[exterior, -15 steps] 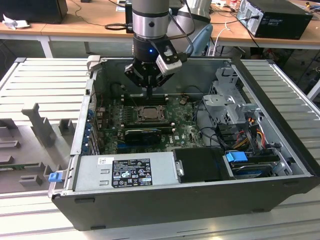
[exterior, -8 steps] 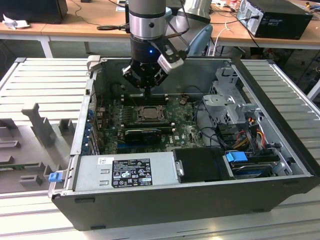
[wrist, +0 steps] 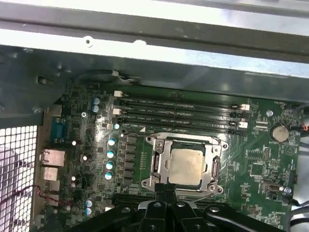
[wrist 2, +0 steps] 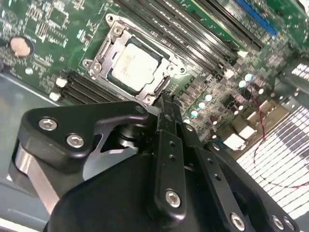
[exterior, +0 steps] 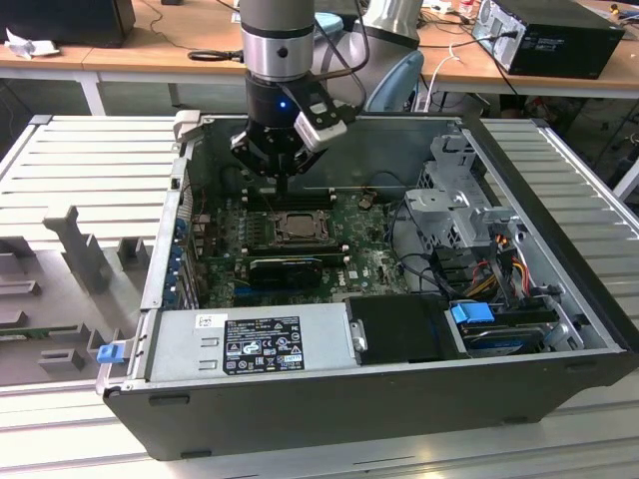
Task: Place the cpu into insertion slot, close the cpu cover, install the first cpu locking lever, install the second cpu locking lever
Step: 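Install the first cpu locking lever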
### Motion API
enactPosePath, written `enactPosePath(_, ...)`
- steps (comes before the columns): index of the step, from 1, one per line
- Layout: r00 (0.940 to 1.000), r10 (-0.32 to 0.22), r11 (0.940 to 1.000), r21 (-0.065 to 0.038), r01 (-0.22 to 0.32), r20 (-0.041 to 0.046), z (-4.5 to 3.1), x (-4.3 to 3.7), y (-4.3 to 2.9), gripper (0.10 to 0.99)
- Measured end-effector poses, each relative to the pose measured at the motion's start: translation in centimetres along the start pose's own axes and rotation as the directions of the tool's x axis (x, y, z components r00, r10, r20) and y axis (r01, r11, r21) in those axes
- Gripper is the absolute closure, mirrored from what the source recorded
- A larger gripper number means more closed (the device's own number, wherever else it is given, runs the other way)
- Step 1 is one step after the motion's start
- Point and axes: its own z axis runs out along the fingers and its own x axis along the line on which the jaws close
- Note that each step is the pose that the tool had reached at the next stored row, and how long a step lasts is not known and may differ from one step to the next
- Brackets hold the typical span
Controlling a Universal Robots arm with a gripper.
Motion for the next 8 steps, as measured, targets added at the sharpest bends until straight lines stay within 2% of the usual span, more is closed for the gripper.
enactPosePath(3, 0.998, 0.063, 0.998, 0.002, -0.063, -0.0015, 0.09, 0.01, 0.0, 0.98)
enactPosePath(7, 0.9976, 0.069, 0.9976, 0.001, -0.069, -0.002, 0.24, 0.44, 0.03, 0.98)
enactPosePath(8, 0.9976, 0.069, 0.9976, 0.001, -0.069, -0.0022, 0.28, 0.87, 0.06, 0.98)
